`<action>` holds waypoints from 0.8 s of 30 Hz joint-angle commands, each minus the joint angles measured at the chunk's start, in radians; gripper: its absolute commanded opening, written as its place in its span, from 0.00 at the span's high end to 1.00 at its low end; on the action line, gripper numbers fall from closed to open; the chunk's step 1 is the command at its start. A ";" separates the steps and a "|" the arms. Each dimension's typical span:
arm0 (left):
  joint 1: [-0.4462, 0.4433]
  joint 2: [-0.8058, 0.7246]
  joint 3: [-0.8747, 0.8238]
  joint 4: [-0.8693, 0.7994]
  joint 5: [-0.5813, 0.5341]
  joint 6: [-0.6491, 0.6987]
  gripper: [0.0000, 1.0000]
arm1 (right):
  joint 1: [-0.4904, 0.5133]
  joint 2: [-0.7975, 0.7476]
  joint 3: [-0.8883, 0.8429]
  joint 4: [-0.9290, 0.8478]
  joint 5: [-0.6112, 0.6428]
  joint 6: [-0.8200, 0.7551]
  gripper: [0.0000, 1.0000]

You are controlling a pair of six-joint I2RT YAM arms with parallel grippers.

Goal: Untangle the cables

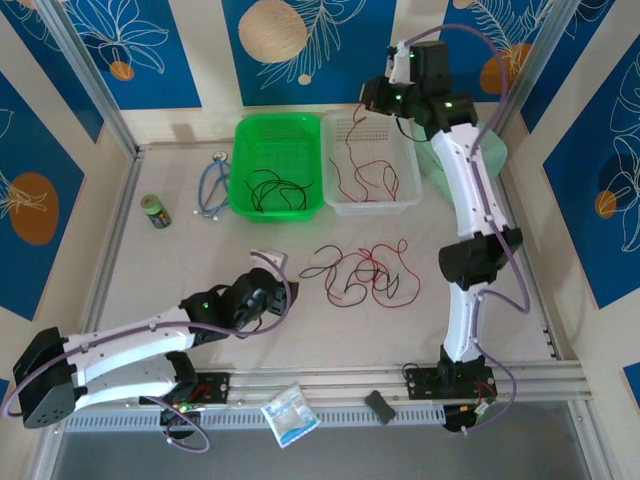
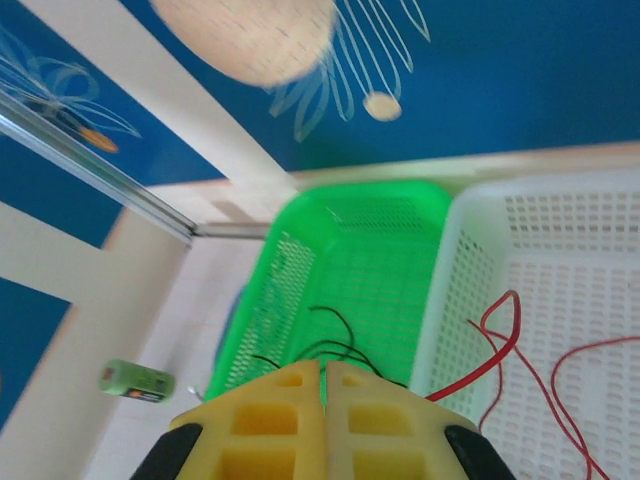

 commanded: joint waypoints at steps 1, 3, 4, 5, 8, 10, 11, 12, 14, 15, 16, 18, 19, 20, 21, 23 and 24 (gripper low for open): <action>-0.013 -0.039 -0.010 -0.081 -0.015 -0.023 0.50 | 0.000 0.076 0.008 -0.018 0.034 -0.033 1.00; -0.014 -0.055 -0.005 -0.103 -0.021 -0.028 0.49 | -0.001 0.120 -0.005 -0.027 0.056 -0.034 1.00; -0.014 -0.061 -0.003 -0.112 -0.021 -0.032 0.49 | -0.001 0.141 -0.017 -0.028 0.071 -0.035 1.00; -0.016 -0.067 0.000 -0.122 -0.022 -0.033 0.49 | -0.002 0.156 -0.029 -0.030 0.081 -0.033 1.00; -0.015 -0.079 0.009 -0.143 -0.022 -0.040 0.48 | 0.001 0.199 -0.071 -0.030 0.115 -0.032 1.00; -0.017 -0.082 0.022 -0.159 -0.023 -0.042 0.48 | 0.000 0.227 -0.095 -0.036 0.138 -0.027 1.00; -0.016 -0.081 0.028 -0.169 -0.025 -0.043 0.48 | 0.001 0.238 -0.106 -0.037 0.145 -0.027 1.00; -0.017 -0.080 0.037 -0.180 -0.026 -0.041 0.48 | 0.002 0.251 -0.118 -0.040 0.153 -0.026 1.00; -0.017 -0.077 0.056 -0.197 -0.034 -0.040 0.48 | 0.004 0.267 -0.143 -0.044 0.166 -0.024 1.00; -0.017 -0.076 0.066 -0.208 -0.038 -0.037 0.48 | 0.006 0.273 -0.155 -0.045 0.170 -0.027 1.00; -0.017 -0.073 0.079 -0.221 -0.041 -0.035 0.47 | 0.006 0.277 -0.167 -0.045 0.174 -0.027 1.00; -0.017 -0.063 0.108 -0.245 -0.047 -0.028 0.46 | 0.009 0.277 -0.189 -0.046 0.180 -0.033 0.97; -0.016 -0.054 0.126 -0.263 -0.051 -0.025 0.45 | 0.011 0.275 -0.197 -0.047 0.183 -0.036 0.91; -0.017 -0.042 0.144 -0.279 -0.055 -0.022 0.44 | 0.012 0.273 -0.202 -0.047 0.183 -0.037 0.84; -0.016 -0.028 0.167 -0.298 -0.057 -0.018 0.44 | 0.012 0.269 -0.206 -0.048 0.183 -0.042 0.77; -0.016 0.005 0.208 -0.332 -0.058 -0.018 0.42 | 0.015 0.261 -0.208 -0.054 0.184 -0.047 0.66; -0.016 0.023 0.233 -0.350 -0.056 -0.020 0.41 | 0.018 0.257 -0.210 -0.057 0.184 -0.049 0.61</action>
